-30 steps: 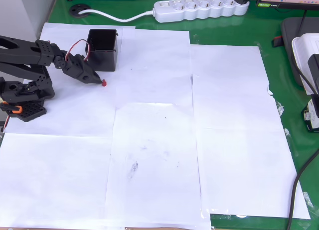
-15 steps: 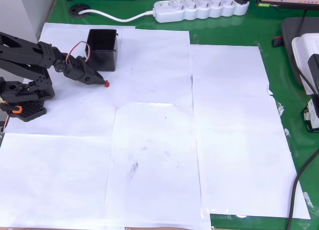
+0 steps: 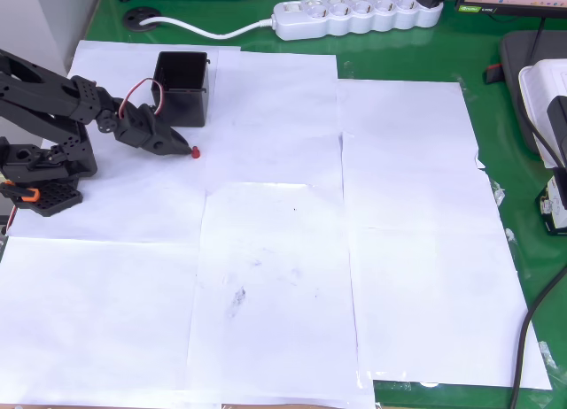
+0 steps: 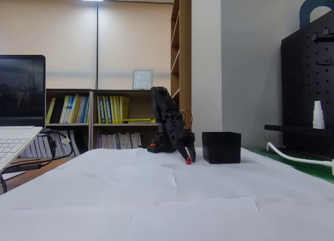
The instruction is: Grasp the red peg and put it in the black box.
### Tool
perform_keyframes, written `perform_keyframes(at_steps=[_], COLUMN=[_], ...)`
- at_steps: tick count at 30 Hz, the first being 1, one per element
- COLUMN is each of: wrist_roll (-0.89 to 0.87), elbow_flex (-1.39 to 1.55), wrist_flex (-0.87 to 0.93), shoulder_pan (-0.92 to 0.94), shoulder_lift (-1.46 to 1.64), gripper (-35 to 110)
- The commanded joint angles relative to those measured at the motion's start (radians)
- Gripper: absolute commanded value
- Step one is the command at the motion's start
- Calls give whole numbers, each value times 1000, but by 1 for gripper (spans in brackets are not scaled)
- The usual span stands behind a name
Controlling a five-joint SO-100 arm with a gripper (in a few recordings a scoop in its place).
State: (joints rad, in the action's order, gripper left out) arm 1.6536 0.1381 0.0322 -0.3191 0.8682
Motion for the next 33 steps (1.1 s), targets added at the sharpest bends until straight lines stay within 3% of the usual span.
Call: perform_keyframes(at_steps=[1,33], wrist_roll=[5,-8], elbow_flex=[15,249], wrist_flex=[-2,-71], shoulder_pan=[-2,61], shoulder_lift=[15,258], gripper=[0,0])
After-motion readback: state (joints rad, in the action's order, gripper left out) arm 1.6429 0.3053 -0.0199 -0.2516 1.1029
